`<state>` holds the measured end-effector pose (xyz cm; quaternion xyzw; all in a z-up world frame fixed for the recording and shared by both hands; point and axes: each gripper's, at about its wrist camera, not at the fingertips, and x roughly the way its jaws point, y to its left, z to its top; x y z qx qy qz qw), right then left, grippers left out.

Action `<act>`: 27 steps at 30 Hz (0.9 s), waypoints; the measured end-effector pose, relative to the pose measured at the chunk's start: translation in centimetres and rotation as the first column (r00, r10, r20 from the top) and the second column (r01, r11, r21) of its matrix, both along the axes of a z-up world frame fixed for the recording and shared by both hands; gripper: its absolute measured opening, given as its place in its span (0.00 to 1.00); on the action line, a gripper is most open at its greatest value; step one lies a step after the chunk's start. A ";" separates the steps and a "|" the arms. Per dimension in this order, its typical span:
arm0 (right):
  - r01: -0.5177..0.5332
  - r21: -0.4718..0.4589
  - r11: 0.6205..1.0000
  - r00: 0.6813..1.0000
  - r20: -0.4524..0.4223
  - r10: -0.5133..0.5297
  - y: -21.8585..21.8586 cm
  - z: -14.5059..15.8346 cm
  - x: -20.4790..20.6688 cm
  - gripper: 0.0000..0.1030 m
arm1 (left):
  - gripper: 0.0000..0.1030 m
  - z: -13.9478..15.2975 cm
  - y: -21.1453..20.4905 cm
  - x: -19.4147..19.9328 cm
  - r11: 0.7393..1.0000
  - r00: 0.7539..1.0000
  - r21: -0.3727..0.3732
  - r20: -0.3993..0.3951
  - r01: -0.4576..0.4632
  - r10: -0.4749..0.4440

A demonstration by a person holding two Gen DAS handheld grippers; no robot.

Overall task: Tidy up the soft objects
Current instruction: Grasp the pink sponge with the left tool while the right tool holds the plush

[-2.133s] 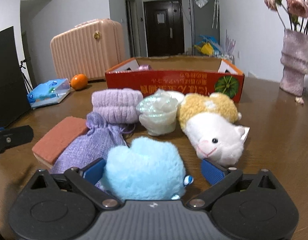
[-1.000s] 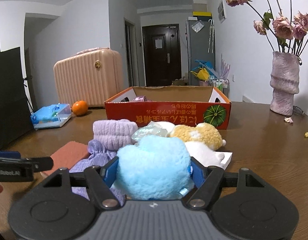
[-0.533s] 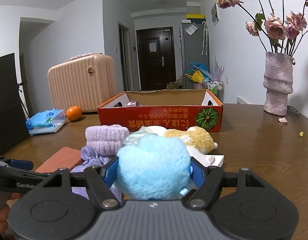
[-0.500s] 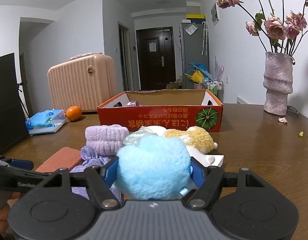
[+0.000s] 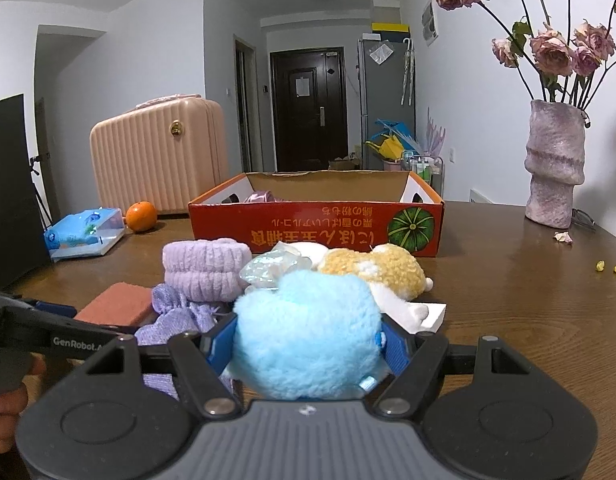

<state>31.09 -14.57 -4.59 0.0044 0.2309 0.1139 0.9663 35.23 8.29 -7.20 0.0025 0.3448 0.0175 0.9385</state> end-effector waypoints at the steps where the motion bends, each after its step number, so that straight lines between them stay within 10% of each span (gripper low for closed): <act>1: -0.001 -0.001 1.000 1.000 0.000 0.001 0.0 0.0 0.0 0.70 | 0.93 0.0 0.0 0.0 1.000 1.000 -0.005 -0.004 0.004 -0.004; 7: -0.003 -0.001 1.000 1.000 0.001 0.003 0.1 0.0 0.0 0.70 | 0.69 -0.1 -0.2 -0.3 0.999 0.999 -0.015 -0.008 0.044 -0.044; 27: -0.028 0.016 0.999 1.000 0.014 0.028 -0.1 0.3 -0.5 0.70 | 0.68 1.3 0.8 -3.1 1.000 0.996 0.010 0.082 -0.027 0.026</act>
